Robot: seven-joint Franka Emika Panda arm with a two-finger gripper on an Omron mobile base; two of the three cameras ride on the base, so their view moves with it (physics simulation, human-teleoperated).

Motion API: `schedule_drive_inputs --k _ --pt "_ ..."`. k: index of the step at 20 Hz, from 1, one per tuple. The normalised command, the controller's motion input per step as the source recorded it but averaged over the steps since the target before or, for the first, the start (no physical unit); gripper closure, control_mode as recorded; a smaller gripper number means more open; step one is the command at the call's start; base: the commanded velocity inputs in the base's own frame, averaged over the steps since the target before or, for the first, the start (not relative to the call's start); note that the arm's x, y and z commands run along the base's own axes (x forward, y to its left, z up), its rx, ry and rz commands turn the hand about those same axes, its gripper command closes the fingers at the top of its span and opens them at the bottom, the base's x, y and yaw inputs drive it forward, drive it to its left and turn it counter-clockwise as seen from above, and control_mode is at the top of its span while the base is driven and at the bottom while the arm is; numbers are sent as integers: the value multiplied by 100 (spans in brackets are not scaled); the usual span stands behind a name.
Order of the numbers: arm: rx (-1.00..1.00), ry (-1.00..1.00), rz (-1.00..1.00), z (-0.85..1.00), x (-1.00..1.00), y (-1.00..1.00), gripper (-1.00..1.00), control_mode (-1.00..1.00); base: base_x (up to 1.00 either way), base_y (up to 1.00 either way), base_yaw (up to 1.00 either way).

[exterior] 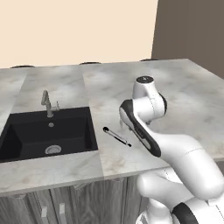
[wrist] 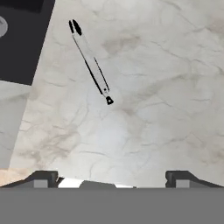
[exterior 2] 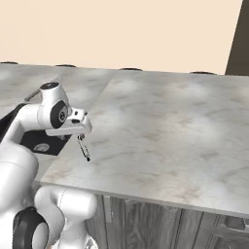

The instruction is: Pick up the tongs from the counter and place them near the plate next to the oven.

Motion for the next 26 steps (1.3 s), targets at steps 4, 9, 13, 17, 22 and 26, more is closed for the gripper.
schedule_drive_inputs --k 4,9,13,17,22,26 --pt "0 23 18 -58 70 -5 -100 -100 0 0 0" --pt "0 14 22 -53 61 1 -100 -100 0 0 0" --pt "-4 1 10 -43 22 23 -100 -100 0 0 0" --pt "-8 0 2 -46 4 36 -100 -100 0 0 0" --pt "-1 0 0 -43 23 5 -100 -100 0 0 0" --pt "0 0 1 -48 31 0 -100 -100 0 0 0"
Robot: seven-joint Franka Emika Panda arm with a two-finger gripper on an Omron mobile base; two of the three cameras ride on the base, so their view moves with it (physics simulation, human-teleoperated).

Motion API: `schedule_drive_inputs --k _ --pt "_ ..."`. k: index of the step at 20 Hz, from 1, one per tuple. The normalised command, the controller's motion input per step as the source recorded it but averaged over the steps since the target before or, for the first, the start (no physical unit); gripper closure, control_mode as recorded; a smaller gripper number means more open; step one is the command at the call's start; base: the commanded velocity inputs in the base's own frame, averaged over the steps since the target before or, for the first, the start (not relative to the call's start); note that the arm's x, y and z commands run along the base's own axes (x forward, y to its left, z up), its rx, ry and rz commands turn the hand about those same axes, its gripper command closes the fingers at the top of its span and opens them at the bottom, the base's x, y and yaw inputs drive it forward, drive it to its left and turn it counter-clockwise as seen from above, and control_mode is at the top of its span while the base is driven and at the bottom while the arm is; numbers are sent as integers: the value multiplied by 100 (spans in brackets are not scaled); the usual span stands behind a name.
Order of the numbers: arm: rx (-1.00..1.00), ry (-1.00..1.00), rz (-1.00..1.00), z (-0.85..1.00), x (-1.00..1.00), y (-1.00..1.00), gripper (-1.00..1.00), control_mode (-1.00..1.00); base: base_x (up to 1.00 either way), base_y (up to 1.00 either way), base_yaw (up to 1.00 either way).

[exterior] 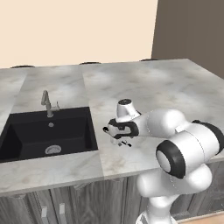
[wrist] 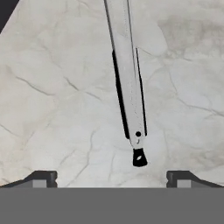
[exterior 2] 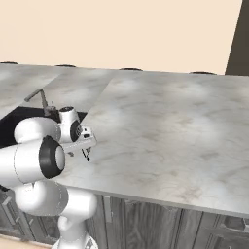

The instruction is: Pick up the tongs from the counter and place them near the plate next to the oven.

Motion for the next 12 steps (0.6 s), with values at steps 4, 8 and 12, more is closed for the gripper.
schedule_drive_inputs --k 4,8,12 --pt "0 0 0 -44 19 2 -100 -100 0 0 0" --pt "0 0 0 -52 19 5 -100 -100 0 0 0" --pt "0 0 0 -48 31 5 -100 -100 0 0 0"
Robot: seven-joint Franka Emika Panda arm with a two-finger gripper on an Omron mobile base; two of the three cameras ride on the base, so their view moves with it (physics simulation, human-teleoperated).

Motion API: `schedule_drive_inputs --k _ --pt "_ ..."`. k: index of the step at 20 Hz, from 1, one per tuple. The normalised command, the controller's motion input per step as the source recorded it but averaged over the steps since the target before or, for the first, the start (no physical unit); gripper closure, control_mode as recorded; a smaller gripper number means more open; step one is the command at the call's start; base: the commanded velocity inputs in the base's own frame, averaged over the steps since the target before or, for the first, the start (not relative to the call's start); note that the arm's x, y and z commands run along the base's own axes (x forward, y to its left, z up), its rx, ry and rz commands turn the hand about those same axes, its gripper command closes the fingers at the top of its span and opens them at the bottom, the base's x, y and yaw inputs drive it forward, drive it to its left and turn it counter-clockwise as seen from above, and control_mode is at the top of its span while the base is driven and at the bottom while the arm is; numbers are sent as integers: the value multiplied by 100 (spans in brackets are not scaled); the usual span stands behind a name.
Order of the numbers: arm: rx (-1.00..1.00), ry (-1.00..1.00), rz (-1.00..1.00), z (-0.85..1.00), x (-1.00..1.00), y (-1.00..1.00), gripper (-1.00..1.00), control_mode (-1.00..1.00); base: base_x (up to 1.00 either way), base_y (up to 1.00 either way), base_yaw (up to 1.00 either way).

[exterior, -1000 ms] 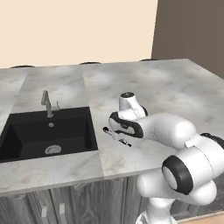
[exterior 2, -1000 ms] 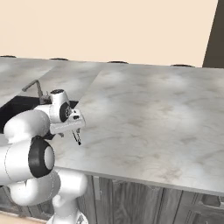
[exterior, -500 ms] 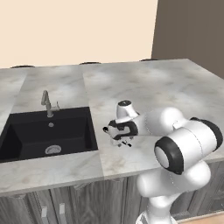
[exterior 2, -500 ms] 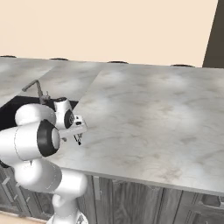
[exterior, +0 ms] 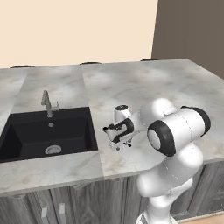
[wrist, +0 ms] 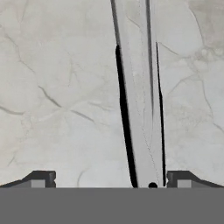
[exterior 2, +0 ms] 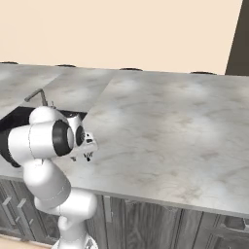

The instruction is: Pick up the tongs from the counter and place them near the plate next to the oven.

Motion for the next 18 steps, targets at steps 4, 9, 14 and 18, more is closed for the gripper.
schedule_drive_inputs --k 4,9,14,18 --pt "0 0 0 -19 41 0 -100 -100 0 0 0" --pt "0 -1 1 -38 18 5 100 -100 0 0 0" --pt "0 -22 0 -73 -2 6 100 -100 0 0 0" --pt "0 -18 0 -43 0 1 100 -100 0 0 0"
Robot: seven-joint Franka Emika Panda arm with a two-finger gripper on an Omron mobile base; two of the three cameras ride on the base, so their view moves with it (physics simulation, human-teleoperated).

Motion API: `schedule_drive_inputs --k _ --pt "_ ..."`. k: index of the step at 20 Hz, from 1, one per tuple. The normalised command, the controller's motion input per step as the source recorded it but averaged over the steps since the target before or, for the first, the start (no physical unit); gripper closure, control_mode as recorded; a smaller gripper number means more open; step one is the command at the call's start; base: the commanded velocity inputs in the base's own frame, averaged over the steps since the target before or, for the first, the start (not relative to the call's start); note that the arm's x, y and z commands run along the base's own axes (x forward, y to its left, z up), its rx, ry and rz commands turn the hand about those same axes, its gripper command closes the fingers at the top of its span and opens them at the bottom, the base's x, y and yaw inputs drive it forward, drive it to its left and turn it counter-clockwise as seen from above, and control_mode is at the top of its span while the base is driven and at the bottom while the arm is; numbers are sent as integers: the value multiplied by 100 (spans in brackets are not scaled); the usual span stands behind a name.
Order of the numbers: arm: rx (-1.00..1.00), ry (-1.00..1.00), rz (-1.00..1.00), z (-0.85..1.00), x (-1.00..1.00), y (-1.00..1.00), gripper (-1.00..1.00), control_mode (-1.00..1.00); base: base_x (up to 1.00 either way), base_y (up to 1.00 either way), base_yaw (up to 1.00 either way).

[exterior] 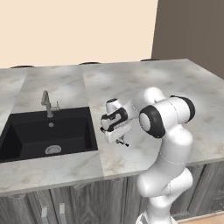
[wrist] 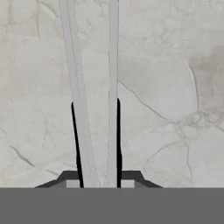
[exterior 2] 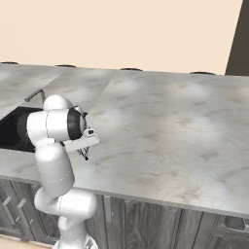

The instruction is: Pick up the tongs from the counter and place them near the plate next to the oven.

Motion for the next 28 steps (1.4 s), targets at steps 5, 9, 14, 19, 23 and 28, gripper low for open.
schedule_drive_inputs --k 5,9,14,19,23,28 --pt "3 -21 0 1 -23 -9 100 -100 0 0 0" --pt "7 -39 1 46 -33 -25 100 -100 0 0 0" --pt "11 -32 0 83 -18 -33 100 -100 0 0 0" --pt "12 -8 0 84 -35 -40 100 -100 0 0 0" --pt "10 -2 0 97 -42 -48 100 -100 0 0 0" --pt "2 -6 0 100 -35 -17 100 -100 0 0 0"
